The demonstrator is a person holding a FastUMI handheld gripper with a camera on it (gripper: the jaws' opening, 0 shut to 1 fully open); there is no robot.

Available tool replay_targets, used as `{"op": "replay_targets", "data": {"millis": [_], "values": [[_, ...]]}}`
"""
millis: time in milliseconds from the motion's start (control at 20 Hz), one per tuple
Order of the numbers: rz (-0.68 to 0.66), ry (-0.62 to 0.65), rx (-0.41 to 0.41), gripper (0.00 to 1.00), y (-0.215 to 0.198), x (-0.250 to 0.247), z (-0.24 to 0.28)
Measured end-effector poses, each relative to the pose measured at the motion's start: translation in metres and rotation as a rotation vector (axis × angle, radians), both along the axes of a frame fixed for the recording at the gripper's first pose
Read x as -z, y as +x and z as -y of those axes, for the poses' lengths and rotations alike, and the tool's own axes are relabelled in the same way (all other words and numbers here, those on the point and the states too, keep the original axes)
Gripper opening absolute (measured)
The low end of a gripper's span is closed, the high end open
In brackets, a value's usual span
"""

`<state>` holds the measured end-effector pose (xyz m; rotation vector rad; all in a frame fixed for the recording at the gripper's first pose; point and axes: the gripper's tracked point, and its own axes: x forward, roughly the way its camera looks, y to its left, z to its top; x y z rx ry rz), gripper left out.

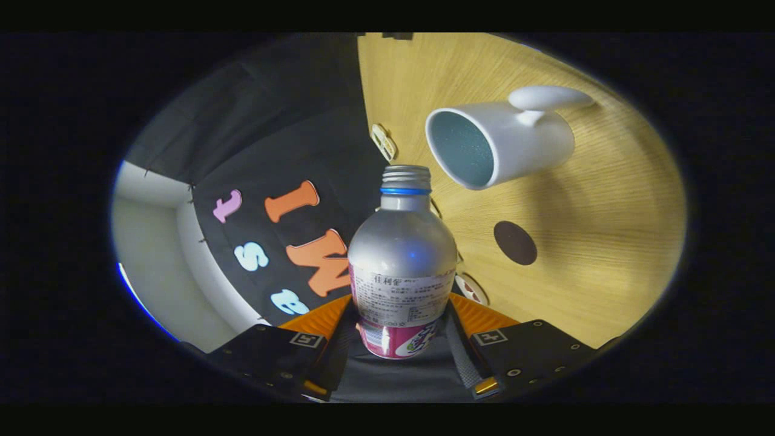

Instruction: Take the bottle from table, then pour the juice into the cup, finally place the bottle on the coaster

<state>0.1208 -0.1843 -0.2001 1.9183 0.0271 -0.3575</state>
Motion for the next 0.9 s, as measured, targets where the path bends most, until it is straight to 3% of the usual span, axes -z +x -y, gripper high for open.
{"op": "replay_targets", "data": {"millis": [250, 900], "values": [[-0.028, -0.244, -0.043, 0.74, 0.001, -0.006, -0.002], [-0.085, -1.055, -0.178, 0.74, 0.030, -0.066, -0.008]]}}
